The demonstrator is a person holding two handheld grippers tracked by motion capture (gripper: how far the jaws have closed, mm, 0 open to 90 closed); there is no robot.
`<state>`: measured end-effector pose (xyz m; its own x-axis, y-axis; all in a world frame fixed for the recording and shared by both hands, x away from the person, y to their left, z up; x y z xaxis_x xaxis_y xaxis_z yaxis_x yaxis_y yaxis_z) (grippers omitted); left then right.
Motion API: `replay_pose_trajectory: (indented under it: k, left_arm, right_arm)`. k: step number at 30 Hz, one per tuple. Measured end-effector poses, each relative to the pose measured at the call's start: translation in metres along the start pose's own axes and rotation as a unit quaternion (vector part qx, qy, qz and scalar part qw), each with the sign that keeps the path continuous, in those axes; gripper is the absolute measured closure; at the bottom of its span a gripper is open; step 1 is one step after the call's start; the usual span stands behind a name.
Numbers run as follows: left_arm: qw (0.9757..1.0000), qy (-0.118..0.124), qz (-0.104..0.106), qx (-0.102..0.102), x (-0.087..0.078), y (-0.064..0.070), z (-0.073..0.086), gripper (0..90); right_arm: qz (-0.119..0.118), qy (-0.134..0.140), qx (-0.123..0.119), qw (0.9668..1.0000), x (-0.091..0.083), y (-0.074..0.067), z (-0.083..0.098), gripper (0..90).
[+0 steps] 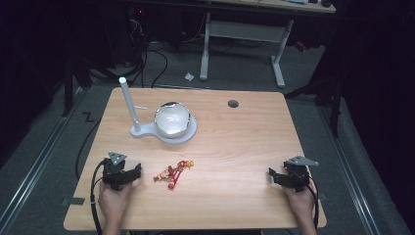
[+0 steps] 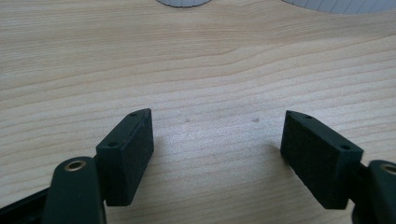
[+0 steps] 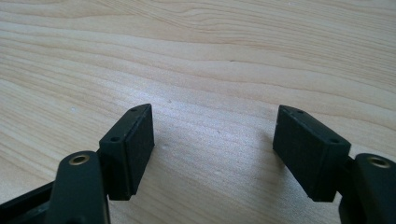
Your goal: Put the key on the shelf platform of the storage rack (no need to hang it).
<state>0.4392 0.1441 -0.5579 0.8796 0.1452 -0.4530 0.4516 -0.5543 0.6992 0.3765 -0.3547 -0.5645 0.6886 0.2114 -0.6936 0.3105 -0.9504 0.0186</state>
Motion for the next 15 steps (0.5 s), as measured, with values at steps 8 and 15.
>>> replay_pose_trajectory:
  k: [8,15]
  left_arm:
    - [0.9999,-0.011,0.011,0.003,-0.0006,-0.0008,-0.0027,24.0]
    - [0.9999,-0.01,0.0,-0.012,-0.0006,0.0005,-0.0009,21.0]
  right_arm:
    - [0.0,0.0,0.0,1.0,0.0001,-0.0001,0.0,28.6]
    - [-0.001,-0.001,0.0,1.0,0.0,-0.0004,0.0001,28.5]
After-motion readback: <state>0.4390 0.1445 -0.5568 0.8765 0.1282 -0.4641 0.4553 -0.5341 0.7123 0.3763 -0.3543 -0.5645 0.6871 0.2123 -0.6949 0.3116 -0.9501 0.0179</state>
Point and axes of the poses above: each handheld gripper's, and its own axes: x roughly forward along the jaws, z roughly out of its underside, y roughly to its right, the point moved 5 cm from there along x, roughly forward along the jaws
